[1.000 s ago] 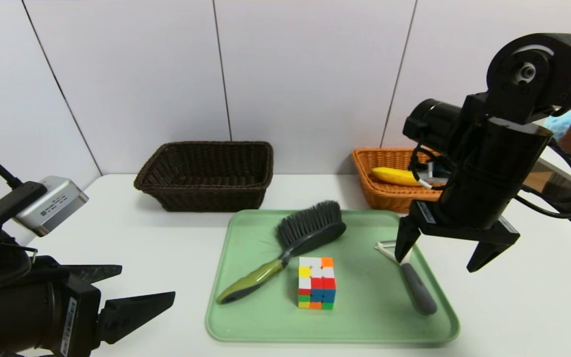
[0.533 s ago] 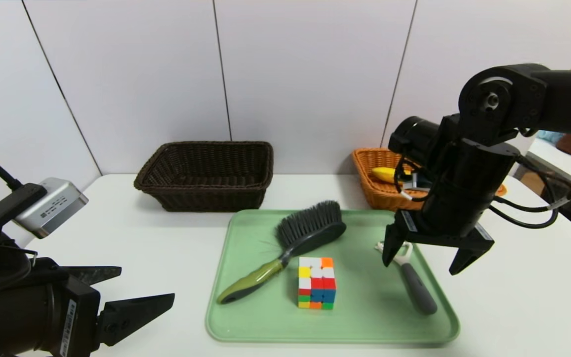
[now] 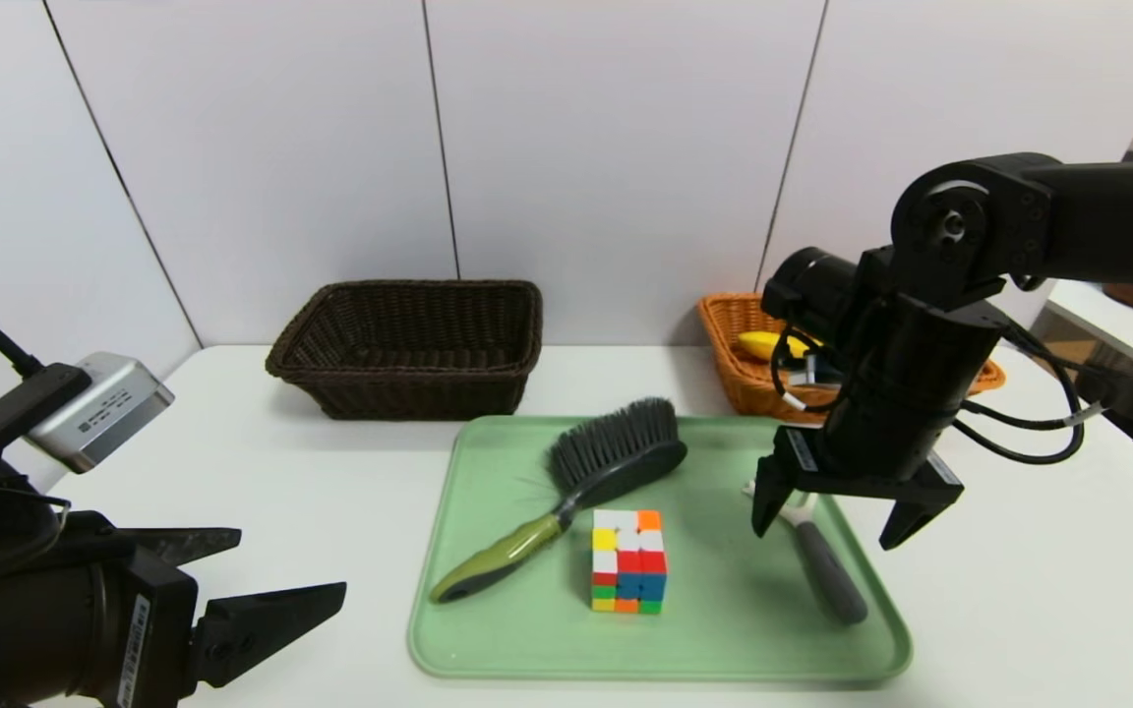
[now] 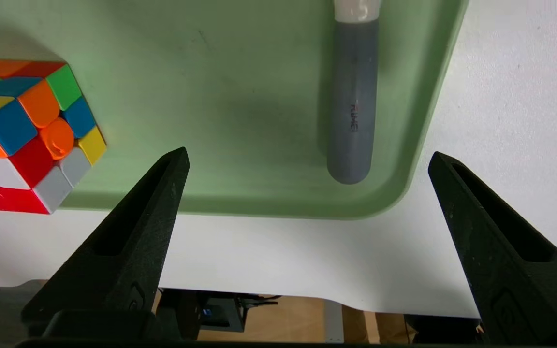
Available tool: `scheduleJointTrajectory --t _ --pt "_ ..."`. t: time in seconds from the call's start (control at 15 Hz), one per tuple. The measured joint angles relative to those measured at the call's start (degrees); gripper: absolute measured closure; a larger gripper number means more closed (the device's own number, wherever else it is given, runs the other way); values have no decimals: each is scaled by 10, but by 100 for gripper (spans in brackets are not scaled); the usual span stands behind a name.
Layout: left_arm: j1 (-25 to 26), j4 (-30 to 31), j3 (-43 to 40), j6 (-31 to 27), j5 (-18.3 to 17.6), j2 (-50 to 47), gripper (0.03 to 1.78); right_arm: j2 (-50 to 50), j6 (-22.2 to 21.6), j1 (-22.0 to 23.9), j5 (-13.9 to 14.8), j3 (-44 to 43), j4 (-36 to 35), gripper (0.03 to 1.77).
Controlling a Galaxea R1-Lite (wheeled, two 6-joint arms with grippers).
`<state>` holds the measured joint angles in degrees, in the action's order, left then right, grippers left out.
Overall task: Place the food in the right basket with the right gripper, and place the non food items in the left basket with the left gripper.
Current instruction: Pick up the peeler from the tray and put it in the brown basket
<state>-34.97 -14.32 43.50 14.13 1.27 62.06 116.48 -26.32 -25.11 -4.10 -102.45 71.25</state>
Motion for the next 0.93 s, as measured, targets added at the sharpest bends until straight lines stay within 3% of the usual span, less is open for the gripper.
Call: scheduleJointTrajectory --t 0.93 --pt "0 0 -1 0 -1 0 12 3 28 3 18 78 -97 10"
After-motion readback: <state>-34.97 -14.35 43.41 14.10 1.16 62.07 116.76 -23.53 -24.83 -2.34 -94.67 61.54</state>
